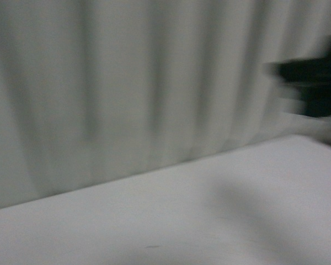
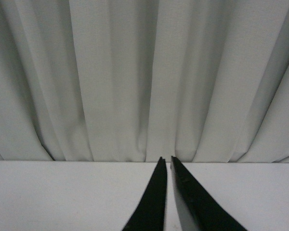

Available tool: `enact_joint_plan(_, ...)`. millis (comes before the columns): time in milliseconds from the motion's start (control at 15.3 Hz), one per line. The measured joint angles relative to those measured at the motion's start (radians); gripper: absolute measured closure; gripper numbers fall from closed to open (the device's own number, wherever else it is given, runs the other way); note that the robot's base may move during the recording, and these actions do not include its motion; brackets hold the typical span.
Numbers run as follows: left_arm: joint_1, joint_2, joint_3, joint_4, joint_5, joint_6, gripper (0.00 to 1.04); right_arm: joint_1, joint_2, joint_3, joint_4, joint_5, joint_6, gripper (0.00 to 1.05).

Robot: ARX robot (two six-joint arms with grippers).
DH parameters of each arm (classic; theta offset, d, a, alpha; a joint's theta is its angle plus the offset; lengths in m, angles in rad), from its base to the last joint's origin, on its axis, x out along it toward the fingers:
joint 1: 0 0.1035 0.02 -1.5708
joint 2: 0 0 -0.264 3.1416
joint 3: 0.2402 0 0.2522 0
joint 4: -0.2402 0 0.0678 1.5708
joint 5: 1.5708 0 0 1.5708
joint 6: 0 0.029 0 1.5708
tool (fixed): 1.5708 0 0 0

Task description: Wind up and store yellow beetle toy

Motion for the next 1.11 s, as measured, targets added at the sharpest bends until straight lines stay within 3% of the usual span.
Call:
enact_joint_plan(66,0.000,0.000,0.000,0.000,0.002,0.000,0.07,0.000,-0.031,-0.036,0.010,0.000,0.005,1.03)
enact_joint_plan(459,0.000,0.000,0.000,0.000,0.001,0.000,0.07,0.000,-0.219,-0.199,-0.014,0.000,0.012,1.03)
enact_joint_plan(1114,0.000,0.000,0.000,0.000,0.001,0.000,0.07,0.000,-0.480,-0.307,-0.158,0.000,0.015,1.03)
